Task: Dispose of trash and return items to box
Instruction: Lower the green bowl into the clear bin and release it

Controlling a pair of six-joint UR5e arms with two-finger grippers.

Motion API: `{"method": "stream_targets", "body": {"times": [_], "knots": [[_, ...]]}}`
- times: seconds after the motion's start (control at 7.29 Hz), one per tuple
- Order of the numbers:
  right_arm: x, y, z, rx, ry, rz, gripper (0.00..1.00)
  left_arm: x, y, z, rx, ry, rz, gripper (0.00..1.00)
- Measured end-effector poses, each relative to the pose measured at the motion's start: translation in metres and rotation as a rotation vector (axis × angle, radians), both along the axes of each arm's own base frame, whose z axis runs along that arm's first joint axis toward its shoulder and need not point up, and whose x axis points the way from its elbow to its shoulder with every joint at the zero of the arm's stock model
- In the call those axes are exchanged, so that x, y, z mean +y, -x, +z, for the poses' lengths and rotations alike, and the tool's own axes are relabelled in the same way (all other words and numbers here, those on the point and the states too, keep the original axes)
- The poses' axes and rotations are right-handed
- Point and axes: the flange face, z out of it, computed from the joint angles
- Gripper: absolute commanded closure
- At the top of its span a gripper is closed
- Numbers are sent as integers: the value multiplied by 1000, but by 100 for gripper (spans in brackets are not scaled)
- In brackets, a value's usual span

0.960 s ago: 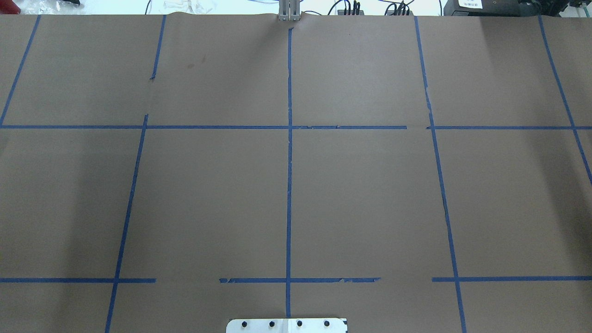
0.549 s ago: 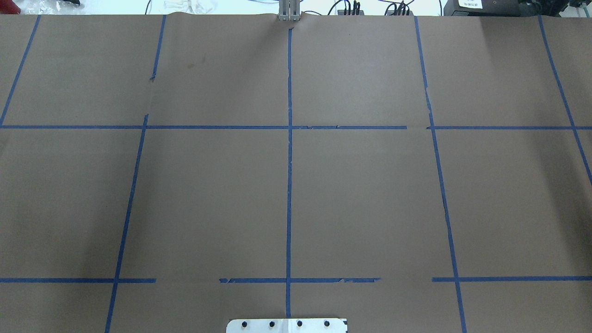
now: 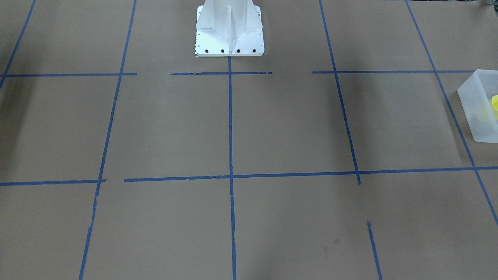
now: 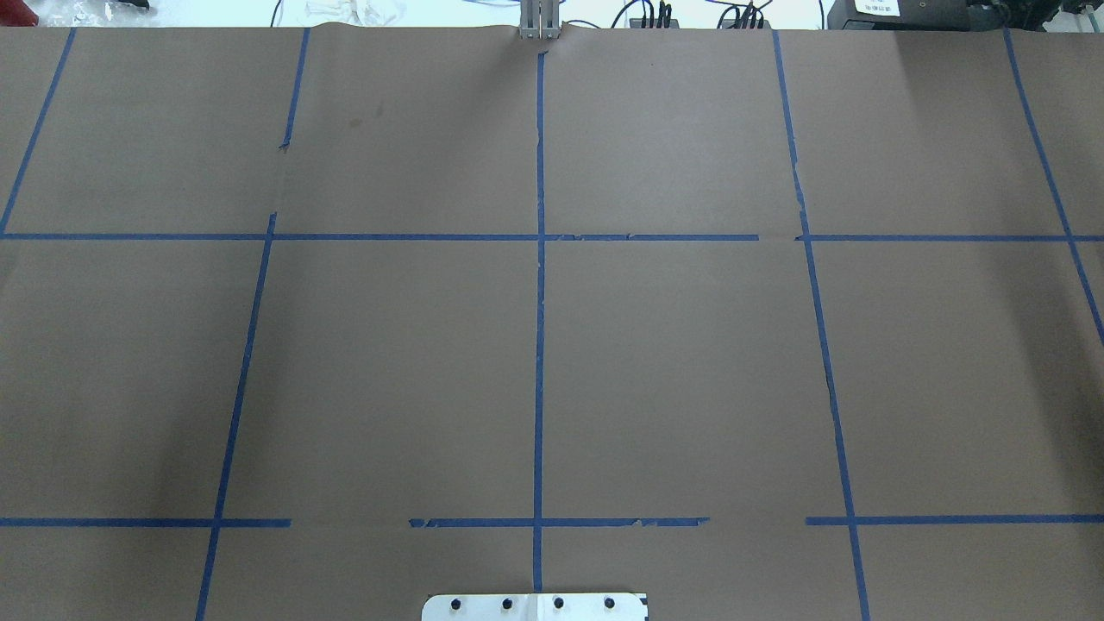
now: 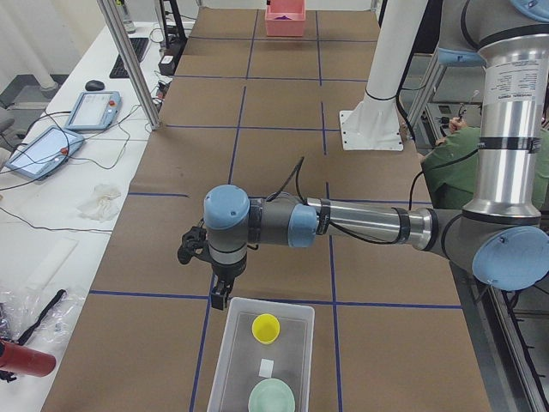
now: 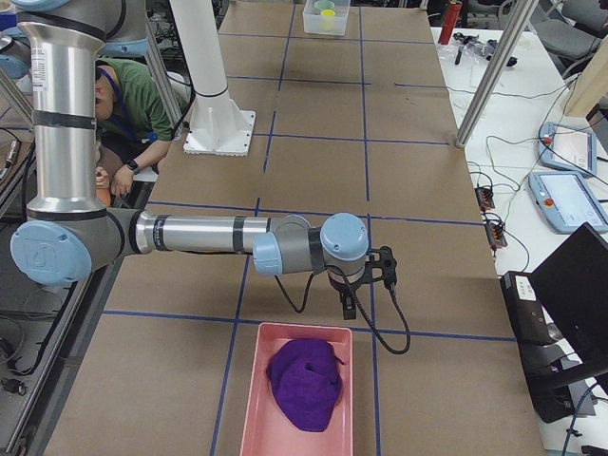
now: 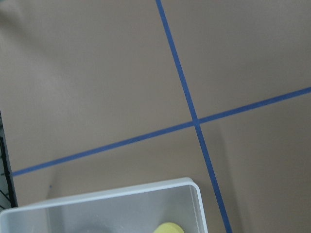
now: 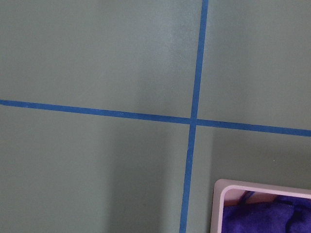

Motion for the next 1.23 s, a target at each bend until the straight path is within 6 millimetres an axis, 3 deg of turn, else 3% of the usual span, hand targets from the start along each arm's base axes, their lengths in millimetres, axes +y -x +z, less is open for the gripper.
{"method": "stream_targets", "body": {"times": [0.27,0.69,1.23], "knots": [[4,0,5,-3,12,0,0,1,-1,11,10,21,3,0],[13,0,17,-1,34,-1,0,1,-2,9,12,20,3,0],[14,0,15,-3,38,1,0,1,-2,9,13,21,2,0]]}}
